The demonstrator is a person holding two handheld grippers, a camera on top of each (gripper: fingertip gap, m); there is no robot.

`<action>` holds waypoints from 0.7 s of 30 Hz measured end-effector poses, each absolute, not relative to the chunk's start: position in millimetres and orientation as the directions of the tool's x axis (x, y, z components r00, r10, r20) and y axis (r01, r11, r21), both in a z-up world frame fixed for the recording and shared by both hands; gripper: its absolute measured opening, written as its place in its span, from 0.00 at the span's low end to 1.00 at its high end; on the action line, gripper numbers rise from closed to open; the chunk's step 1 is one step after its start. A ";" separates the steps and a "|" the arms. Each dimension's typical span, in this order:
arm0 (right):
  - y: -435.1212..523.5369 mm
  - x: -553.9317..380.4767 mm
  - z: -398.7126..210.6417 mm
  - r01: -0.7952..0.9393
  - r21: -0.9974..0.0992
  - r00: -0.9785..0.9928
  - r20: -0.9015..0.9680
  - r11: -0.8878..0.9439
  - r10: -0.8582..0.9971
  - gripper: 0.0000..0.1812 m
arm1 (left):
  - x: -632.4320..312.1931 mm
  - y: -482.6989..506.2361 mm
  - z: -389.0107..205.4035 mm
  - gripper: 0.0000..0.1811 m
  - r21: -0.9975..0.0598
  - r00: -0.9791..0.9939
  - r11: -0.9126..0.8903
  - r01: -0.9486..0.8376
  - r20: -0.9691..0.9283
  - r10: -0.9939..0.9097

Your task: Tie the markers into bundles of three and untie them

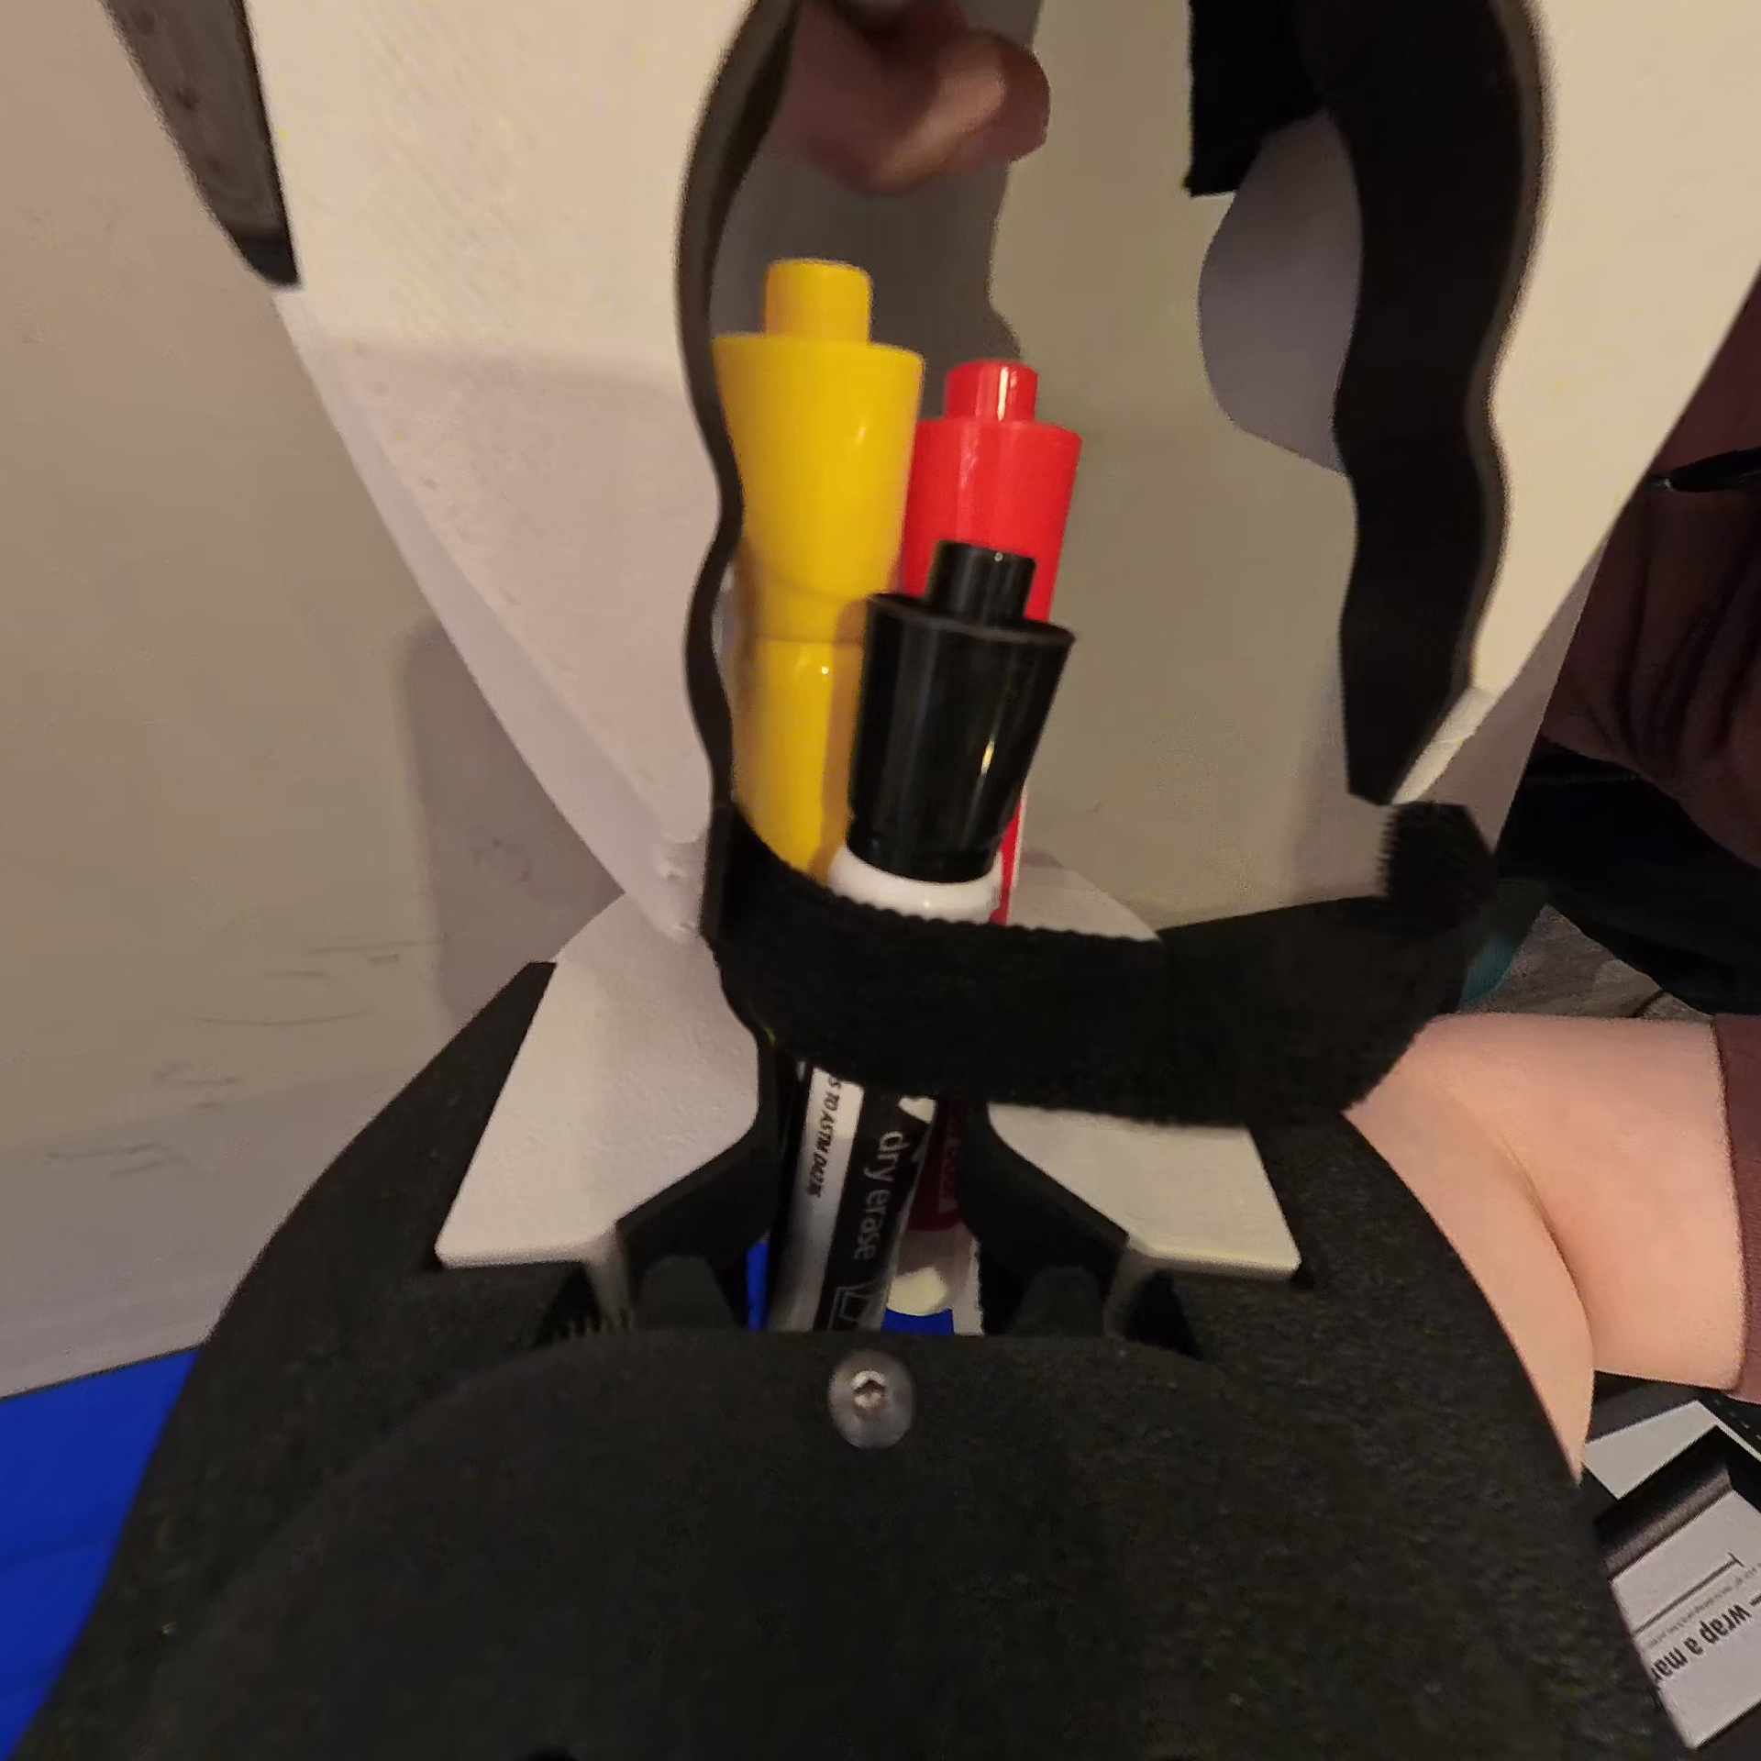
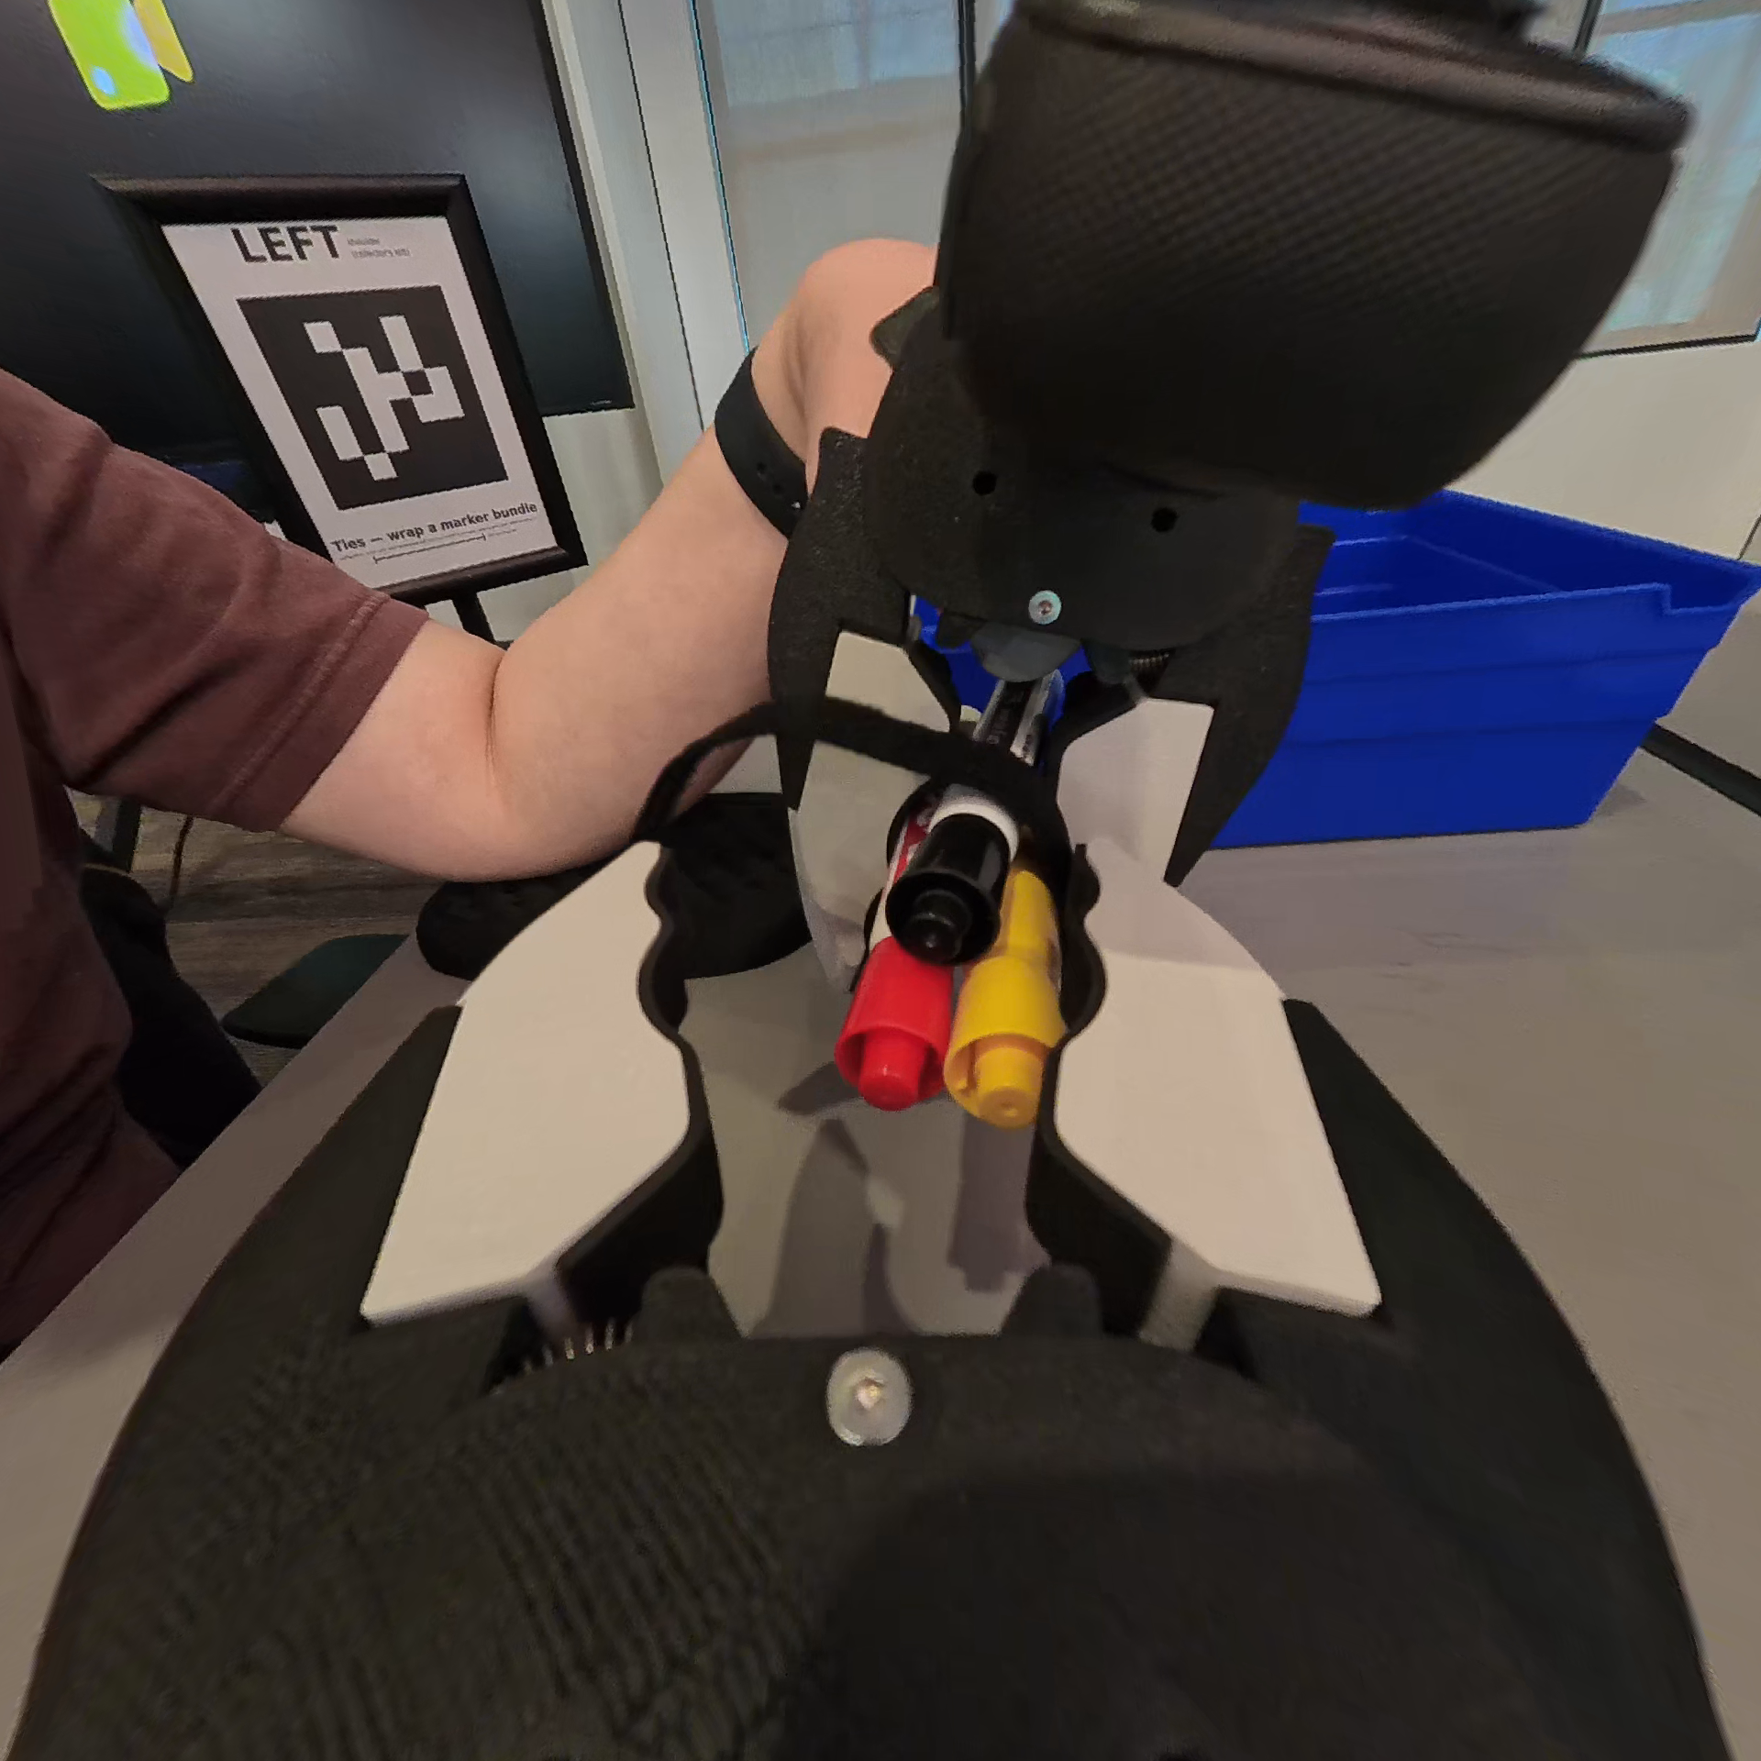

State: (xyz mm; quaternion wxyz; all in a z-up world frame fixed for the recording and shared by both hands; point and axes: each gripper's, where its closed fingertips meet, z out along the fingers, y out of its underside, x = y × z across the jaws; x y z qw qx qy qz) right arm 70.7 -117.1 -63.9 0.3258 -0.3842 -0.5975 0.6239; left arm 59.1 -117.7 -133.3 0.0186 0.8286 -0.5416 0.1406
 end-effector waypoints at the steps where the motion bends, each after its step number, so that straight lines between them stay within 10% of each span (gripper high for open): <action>1: -117.8 70.9 -62.5 0.051 -0.995 -0.496 -0.102 -0.089 0.862 0.45 | 59.1 -117.3 -133.3 0.22 -0.123 0.371 -0.410 -0.904 0.250 -0.894; 21: -110.2 65.1 -54.2 0.027 -0.992 -0.409 -0.122 -0.121 0.904 0.43 | 59.3 -113.7 -132.5 0.22 -0.125 0.380 -0.413 -0.902 0.225 -0.897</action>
